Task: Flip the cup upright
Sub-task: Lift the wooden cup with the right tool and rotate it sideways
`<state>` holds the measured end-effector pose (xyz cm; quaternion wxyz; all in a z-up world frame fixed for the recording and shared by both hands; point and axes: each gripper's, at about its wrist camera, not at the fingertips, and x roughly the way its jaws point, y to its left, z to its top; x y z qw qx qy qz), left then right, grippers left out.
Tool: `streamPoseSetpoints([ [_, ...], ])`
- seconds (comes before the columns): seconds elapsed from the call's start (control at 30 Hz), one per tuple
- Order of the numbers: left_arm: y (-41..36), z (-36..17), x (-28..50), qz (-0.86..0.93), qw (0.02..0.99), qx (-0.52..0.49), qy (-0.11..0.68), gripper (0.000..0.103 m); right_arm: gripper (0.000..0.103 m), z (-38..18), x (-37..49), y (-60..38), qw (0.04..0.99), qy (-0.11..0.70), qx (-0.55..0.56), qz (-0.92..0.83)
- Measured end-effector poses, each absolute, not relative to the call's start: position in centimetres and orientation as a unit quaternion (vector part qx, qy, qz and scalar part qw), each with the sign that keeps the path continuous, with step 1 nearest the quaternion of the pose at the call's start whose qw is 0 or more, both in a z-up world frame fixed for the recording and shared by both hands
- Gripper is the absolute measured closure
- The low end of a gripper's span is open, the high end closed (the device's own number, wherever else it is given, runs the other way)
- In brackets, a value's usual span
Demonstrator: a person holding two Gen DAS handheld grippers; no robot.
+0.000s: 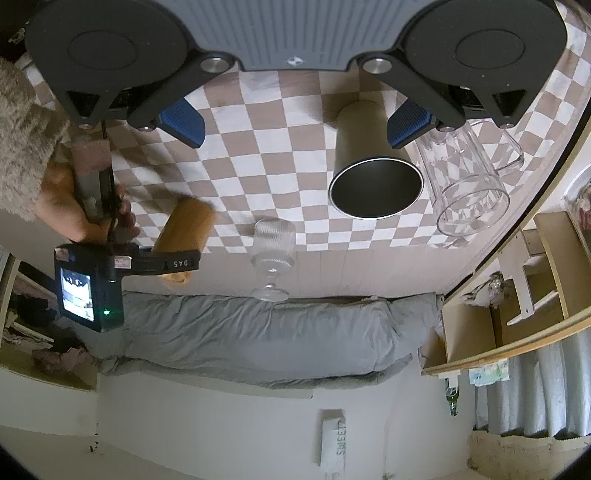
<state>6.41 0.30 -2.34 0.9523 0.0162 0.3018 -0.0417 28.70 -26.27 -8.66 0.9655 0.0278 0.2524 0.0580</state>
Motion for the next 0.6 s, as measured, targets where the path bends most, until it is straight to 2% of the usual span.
streamPoseSetpoints([
  [0.37, 0.0, -1.4, 4.3, -0.035, 0.96, 0.027, 0.276, 0.0, 0.032, -8.7, 22.9, -23.9, 0.93, 0.295, 0.159, 0.147],
  [0.6, -0.1, -1.2, 3.7, -0.04, 0.962, 0.026, 0.269, 0.0, 0.032, -8.9, 20.1, -23.8, 0.926, 0.304, 0.149, 0.168],
])
